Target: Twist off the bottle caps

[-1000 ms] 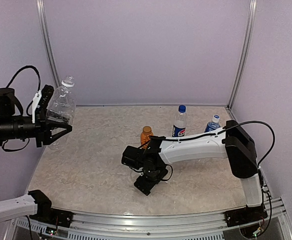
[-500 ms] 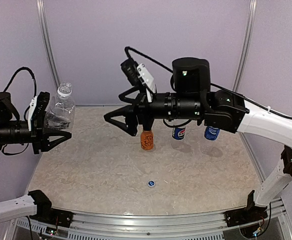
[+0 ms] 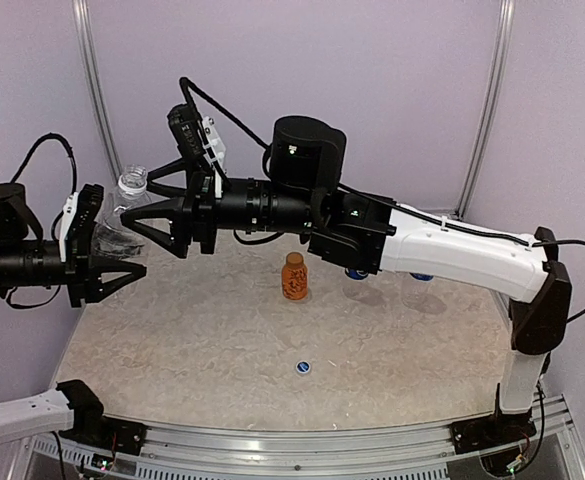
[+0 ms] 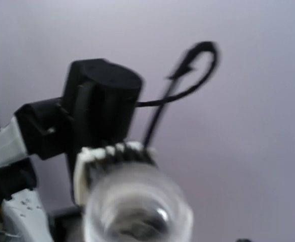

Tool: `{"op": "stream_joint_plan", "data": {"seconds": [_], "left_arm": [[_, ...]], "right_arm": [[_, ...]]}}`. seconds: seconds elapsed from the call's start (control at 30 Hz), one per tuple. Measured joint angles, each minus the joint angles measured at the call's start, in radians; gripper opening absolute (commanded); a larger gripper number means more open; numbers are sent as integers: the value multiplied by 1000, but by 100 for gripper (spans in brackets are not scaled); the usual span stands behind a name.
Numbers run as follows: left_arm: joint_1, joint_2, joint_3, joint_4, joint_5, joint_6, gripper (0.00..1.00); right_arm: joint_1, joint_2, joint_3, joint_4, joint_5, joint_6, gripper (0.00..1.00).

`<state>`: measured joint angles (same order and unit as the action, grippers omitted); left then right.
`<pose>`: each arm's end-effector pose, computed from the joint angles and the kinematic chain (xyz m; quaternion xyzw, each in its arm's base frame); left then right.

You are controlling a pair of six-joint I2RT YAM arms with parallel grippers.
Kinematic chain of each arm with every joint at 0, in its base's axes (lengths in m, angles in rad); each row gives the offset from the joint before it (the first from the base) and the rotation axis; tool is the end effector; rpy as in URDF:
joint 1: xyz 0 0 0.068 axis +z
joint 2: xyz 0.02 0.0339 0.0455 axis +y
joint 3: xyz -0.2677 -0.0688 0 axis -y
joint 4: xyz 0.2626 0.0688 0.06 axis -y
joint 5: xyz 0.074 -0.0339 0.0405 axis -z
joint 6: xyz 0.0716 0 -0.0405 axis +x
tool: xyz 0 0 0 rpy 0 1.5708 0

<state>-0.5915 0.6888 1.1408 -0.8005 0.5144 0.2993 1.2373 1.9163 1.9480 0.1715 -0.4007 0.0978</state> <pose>0.1061 -0.1137 0.4058 0.4730 0.6519 -0.2869 0.5187 0.1400 0.4894 0.4619 -0.4639 0.4381 0.5690 0.5188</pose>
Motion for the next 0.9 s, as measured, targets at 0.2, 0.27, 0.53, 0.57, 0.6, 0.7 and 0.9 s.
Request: {"op": "stream_joint_plan", "data": {"seconds": [0.2, 0.27, 0.53, 0.57, 0.6, 0.7, 0.9], "left_arm": [[-17, 7, -7, 7, 5, 9, 43], [-18, 7, -7, 8, 5, 13, 43], [-20, 9, -8, 7, 5, 20, 43], [-21, 9, -8, 7, 5, 20, 43], [-21, 9, -8, 7, 4, 20, 43], [-21, 9, -9, 7, 4, 19, 58], [-19, 4, -31, 31, -19, -2, 99]], "right_arm": [[23, 34, 72, -1, -28, 15, 52], [23, 37, 92, -1, -30, 16, 44], [21, 38, 108, -11, -24, 24, 0], [21, 38, 110, -15, -25, 23, 0], [21, 38, 114, -22, -24, 23, 0], [21, 39, 124, -48, -21, 22, 0], [14, 49, 148, -114, 35, 14, 0]]}}
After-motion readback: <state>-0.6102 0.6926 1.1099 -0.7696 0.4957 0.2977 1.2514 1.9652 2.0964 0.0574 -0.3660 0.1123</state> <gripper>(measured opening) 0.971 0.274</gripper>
